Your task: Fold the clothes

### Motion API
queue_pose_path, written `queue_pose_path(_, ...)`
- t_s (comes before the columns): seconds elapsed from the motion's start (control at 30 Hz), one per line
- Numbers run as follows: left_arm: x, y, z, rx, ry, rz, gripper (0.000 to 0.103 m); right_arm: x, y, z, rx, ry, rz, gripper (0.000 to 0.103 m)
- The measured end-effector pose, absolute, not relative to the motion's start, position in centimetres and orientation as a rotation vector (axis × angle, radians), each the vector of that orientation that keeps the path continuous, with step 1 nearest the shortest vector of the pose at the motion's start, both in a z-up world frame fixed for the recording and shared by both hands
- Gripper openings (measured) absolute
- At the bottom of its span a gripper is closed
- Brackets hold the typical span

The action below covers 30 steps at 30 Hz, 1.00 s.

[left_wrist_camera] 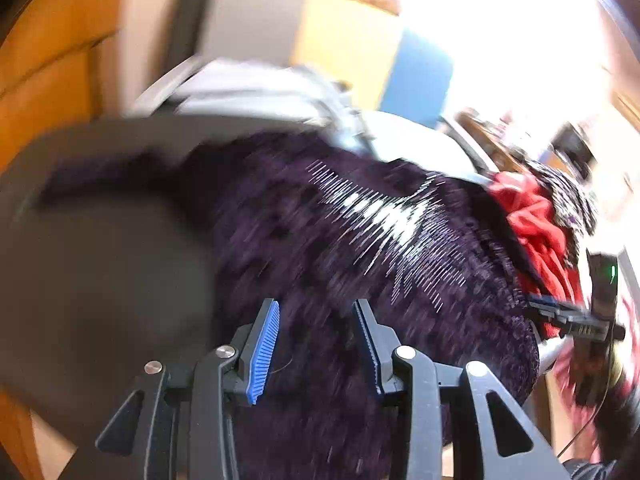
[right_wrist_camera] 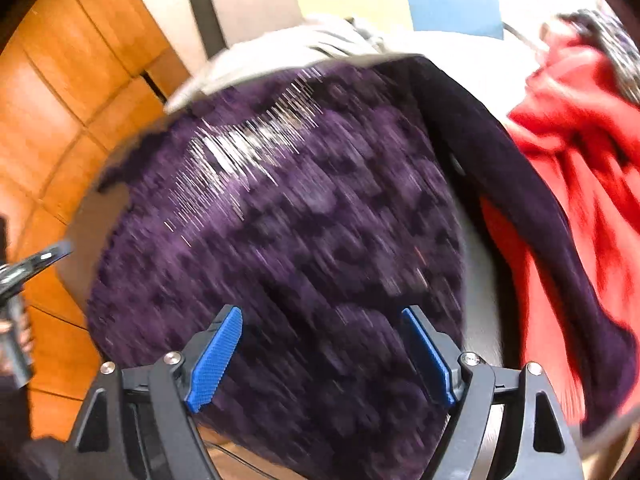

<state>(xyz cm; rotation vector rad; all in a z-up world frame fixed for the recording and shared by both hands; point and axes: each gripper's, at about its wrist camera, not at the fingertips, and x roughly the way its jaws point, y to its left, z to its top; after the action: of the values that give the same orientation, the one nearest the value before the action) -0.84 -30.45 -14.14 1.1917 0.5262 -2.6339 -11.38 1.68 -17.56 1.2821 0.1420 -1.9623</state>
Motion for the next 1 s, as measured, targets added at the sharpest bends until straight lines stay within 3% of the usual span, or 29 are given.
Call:
queue_pose_path(0.23, -11.9, -35.5, -14.1, 1.262, 0.243, -2.710, 0.040, -19.5, -4.5, -13.1, 1.159, 0.049, -1.823, 0.083)
queue_pose_path(0.37, -18.3, -38.4, -14.0, 1.297, 0.075, -2.742, 0.042, -26.4, -10.3, -12.5, 1.149, 0.252, -1.790, 0.084)
queue_pose_path(0.53, -24.4, -42.7, -17.0, 1.439, 0.207, -2.742, 0.044, -33.3, -16.3, -15.2, 1.283, 0.465, -1.639, 0.085)
queue_pose_path(0.73, -30.3, -44.7, -21.0, 1.662, 0.269, -2.725, 0.046, -36.8, -19.5, -19.6, 1.442, 0.514, -1.436, 0.086)
queue_pose_path(0.83, -28.7, -43.5, -20.5, 1.617, 0.266, -2.769, 0.046, -37.5, -20.4, -21.3, 1.492, 0.541, -1.380, 0.090)
queue_pose_path(0.87, -28.1, -43.1, -20.1, 1.593, 0.266, -2.787, 0.046, -37.7, -20.7, -21.9, 1.508, 0.550, -1.361, 0.086)
queue_pose_path(0.9, -27.4, -42.6, -19.8, 1.568, 0.265, -2.804, 0.045, -37.6, -20.8, -21.9, 1.501, 0.547, -1.357, 0.057)
queue_pose_path(0.93, -26.7, -42.2, -19.5, 1.544, 0.264, -2.821, 0.032, -37.3, -20.8, -21.6, 1.484, 0.538, -1.361, 0.033)
queue_pose_path(0.97, -26.0, -41.7, -19.2, 1.520, 0.263, -2.837, 0.005, -36.7, -20.8, -21.2, 1.459, 0.555, -1.385, 0.015)
queue_pose_path(1.0, -25.3, -41.3, -18.9, 1.495, 0.262, -2.854, 0.004, -35.9, -20.7, -20.8, 1.431, 0.584, -1.417, 0.015)
